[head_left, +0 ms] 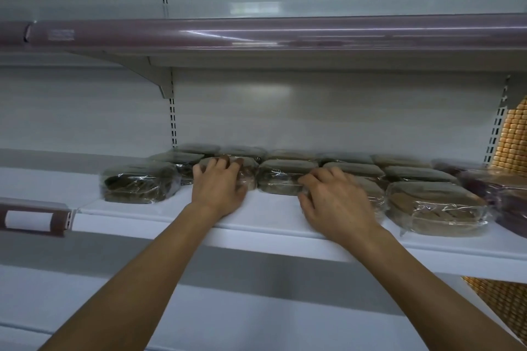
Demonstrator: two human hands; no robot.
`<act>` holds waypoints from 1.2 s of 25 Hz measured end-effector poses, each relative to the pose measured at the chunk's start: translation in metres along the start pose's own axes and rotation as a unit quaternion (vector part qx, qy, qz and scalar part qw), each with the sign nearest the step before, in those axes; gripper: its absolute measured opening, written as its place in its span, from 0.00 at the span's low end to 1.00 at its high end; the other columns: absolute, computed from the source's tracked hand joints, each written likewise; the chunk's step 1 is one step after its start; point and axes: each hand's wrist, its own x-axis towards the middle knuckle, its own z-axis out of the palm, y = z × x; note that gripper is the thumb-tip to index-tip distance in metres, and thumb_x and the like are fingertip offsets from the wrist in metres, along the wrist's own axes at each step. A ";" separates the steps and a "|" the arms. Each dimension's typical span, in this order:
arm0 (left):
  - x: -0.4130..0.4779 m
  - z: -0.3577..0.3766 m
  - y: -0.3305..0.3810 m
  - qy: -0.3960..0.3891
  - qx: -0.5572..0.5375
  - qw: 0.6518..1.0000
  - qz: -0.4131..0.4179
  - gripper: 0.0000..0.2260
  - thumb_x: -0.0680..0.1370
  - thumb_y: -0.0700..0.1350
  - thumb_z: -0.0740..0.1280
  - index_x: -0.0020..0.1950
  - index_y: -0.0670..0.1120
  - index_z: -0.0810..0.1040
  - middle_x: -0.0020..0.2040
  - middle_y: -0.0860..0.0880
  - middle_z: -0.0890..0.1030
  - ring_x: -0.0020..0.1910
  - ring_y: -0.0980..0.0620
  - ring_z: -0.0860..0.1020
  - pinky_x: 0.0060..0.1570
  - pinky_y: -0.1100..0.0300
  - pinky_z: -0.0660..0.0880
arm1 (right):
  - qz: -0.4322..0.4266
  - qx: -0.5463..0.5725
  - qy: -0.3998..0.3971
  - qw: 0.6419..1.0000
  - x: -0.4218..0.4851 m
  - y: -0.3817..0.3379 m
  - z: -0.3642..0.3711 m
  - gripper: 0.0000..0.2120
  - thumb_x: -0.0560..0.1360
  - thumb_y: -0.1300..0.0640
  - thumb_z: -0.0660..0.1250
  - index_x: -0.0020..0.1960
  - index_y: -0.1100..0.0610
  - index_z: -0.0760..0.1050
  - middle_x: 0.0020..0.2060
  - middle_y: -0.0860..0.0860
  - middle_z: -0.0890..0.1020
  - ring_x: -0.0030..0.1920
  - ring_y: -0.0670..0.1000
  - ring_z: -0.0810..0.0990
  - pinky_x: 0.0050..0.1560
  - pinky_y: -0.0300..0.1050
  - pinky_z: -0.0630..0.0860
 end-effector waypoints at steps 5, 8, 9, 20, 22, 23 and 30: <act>-0.024 -0.015 -0.004 0.052 -0.006 0.998 0.019 0.23 0.73 0.60 0.66 0.67 0.55 0.72 0.60 0.52 0.73 0.63 0.48 0.69 0.63 0.47 0.58 | -0.001 -0.018 -0.065 0.998 0.013 -0.003 -0.010 0.24 0.80 0.45 0.54 0.71 0.55 0.67 0.63 0.55 0.77 0.64 0.58 0.71 0.68 0.50 0.59; -0.044 -0.027 -0.011 0.065 -0.032 0.997 0.039 0.23 0.72 0.60 0.66 0.67 0.57 0.72 0.59 0.54 0.73 0.62 0.49 0.70 0.63 0.48 0.60 | -0.004 -0.025 -0.132 0.991 0.037 -0.016 -0.013 0.29 0.80 0.40 0.56 0.76 0.53 0.60 0.68 0.58 0.73 0.67 0.60 0.70 0.70 0.54 0.59; -0.050 -0.031 -0.014 0.066 -0.047 0.996 0.044 0.24 0.72 0.60 0.67 0.67 0.57 0.71 0.60 0.55 0.72 0.62 0.49 0.69 0.63 0.48 0.61 | -0.009 -0.031 -0.157 0.987 0.045 -0.021 -0.013 0.29 0.79 0.41 0.57 0.77 0.51 0.59 0.68 0.58 0.73 0.67 0.60 0.70 0.69 0.54 0.60; -0.082 -0.045 -0.016 0.047 -0.166 0.983 0.068 0.29 0.72 0.63 0.62 0.73 0.60 0.69 0.70 0.58 0.68 0.71 0.57 0.60 0.68 0.47 0.58 | -0.027 0.091 -0.243 0.965 0.099 -0.066 -0.002 0.25 0.76 0.55 0.57 0.73 0.48 0.67 0.67 0.60 0.72 0.68 0.63 0.64 0.67 0.57 0.67; -0.083 -0.045 -0.010 0.054 -0.171 0.981 0.076 0.28 0.72 0.63 0.63 0.73 0.62 0.69 0.70 0.59 0.68 0.71 0.57 0.61 0.65 0.50 0.57 | -0.051 0.145 -0.234 0.960 0.094 -0.056 -0.007 0.25 0.77 0.57 0.55 0.74 0.47 0.66 0.70 0.58 0.73 0.69 0.61 0.66 0.69 0.52 0.65; -0.083 -0.046 -0.005 0.055 -0.174 0.980 0.085 0.28 0.72 0.63 0.62 0.73 0.62 0.69 0.70 0.61 0.68 0.71 0.58 0.61 0.65 0.50 0.57 | -0.044 0.190 -0.228 0.954 0.091 -0.049 -0.009 0.24 0.79 0.57 0.54 0.75 0.48 0.65 0.72 0.56 0.71 0.71 0.59 0.66 0.71 0.49 0.63; -0.087 -0.041 0.034 0.074 -0.198 0.971 0.111 0.27 0.74 0.62 0.63 0.73 0.63 0.67 0.71 0.61 0.64 0.72 0.58 0.59 0.67 0.51 0.58 | -0.012 0.222 -0.245 0.944 0.087 -0.031 -0.011 0.26 0.83 0.41 0.50 0.63 0.59 0.76 0.64 0.59 0.78 0.64 0.57 0.75 0.61 0.46 0.69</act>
